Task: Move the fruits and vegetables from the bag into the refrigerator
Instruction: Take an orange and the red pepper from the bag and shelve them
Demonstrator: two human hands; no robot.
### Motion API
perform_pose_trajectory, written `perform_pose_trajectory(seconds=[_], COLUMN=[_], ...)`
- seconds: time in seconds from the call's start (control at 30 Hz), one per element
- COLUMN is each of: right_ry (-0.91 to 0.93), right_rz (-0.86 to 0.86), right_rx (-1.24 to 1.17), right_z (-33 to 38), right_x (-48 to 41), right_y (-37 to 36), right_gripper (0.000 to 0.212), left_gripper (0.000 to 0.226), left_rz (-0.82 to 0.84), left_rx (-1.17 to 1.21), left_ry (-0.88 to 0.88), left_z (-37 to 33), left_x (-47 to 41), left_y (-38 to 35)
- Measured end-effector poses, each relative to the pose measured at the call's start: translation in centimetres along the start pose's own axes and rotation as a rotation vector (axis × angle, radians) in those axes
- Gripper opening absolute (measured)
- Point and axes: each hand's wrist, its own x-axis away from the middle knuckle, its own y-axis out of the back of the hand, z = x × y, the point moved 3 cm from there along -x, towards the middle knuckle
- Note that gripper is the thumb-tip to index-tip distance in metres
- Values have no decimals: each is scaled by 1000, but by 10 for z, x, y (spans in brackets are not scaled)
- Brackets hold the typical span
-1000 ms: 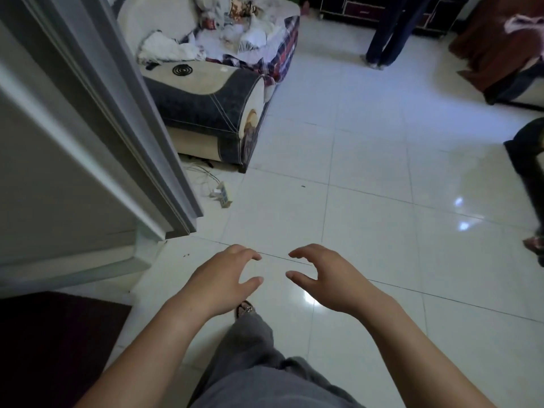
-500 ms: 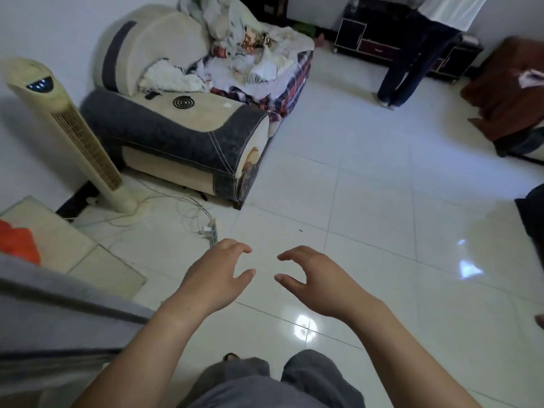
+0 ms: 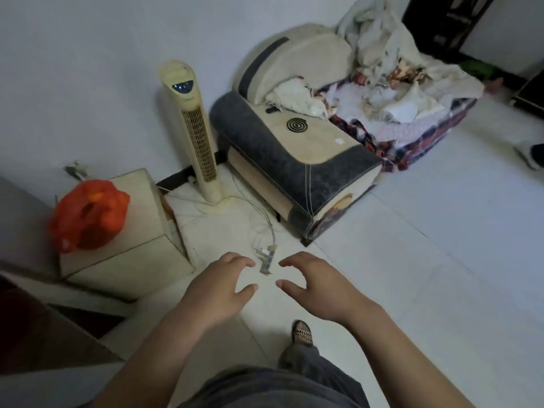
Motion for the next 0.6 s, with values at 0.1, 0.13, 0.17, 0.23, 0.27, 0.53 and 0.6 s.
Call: perform_pose_trajectory(seconds=[0.1,0.13,0.17,0.23,0.27,0.53,0.6], right_ry=[81,106,126,159,178,300,324], right_rz=[54,65,73,100,120,249,267], right_rx=[49,64,72,77,75,89,96], right_z=[-20,-25,-30,-37,-39,-20,-9], right_x=[-40,-53,-63,-80,-87,-179,-206], right_y=[31,41,49,60,63,71,72], right_gripper=[45,45,45,44,43,40,41], left_gripper=[44,45,46,46,46,48,48], left_rz=[-45,-55,-68,-100,-118,-222,-257], left_rx=[26,29,35,64,82,114,143], left_ry=[90,116,140,197,228,366,382], left_z=[-9,-12,-15,-19,-18,15,29], left_x=[-31,-40,-48,-57,-60,-104,-121], left_y=[9,12,13,14,13,47,61])
